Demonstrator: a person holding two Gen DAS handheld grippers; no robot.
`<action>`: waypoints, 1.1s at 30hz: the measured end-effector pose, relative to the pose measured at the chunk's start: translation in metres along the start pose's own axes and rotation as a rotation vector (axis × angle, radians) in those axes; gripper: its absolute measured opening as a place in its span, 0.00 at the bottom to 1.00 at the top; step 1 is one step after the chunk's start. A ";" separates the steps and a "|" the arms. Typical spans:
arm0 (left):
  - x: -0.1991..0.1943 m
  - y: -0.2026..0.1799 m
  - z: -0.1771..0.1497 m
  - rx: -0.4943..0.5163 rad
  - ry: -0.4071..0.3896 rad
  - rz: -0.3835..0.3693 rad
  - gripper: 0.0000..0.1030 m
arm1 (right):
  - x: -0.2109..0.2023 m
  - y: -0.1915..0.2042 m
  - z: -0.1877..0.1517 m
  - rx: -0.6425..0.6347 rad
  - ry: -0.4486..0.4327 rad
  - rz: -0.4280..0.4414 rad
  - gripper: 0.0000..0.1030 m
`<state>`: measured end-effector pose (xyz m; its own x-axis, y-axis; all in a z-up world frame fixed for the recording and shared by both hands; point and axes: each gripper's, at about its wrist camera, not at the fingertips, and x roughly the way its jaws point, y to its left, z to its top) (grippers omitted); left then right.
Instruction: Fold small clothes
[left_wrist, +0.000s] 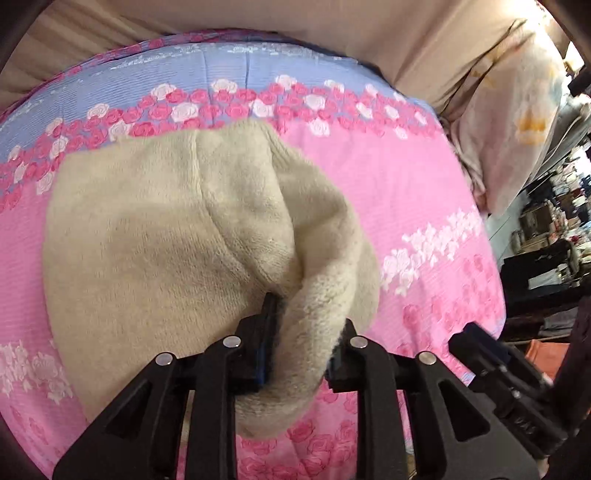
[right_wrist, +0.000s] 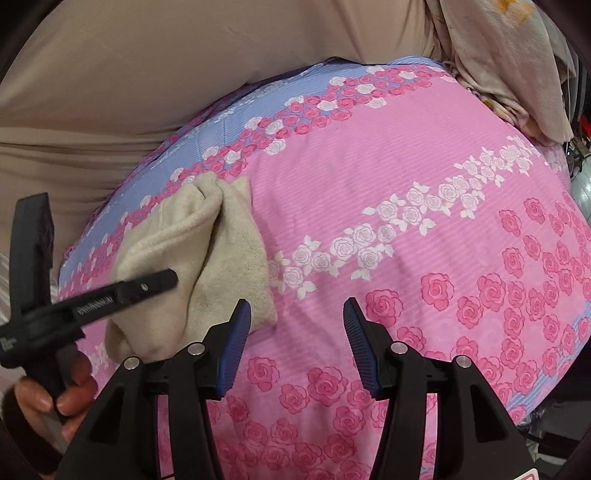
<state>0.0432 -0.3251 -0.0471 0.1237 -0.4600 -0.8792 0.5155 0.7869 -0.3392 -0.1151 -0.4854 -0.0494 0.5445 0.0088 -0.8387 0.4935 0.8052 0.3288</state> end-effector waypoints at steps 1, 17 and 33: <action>-0.012 0.000 -0.002 -0.011 -0.040 -0.014 0.28 | -0.003 0.001 0.001 -0.005 -0.004 0.016 0.52; -0.165 0.170 -0.057 -0.406 -0.317 0.056 0.83 | 0.117 0.102 0.032 -0.047 0.326 0.286 0.43; -0.132 0.152 -0.082 -0.232 -0.131 0.005 0.86 | 0.062 0.052 0.045 -0.039 0.118 0.216 0.36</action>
<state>0.0354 -0.1114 -0.0099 0.2419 -0.4937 -0.8353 0.3081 0.8554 -0.4163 -0.0254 -0.4697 -0.0652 0.5503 0.2503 -0.7965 0.3465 0.7996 0.4906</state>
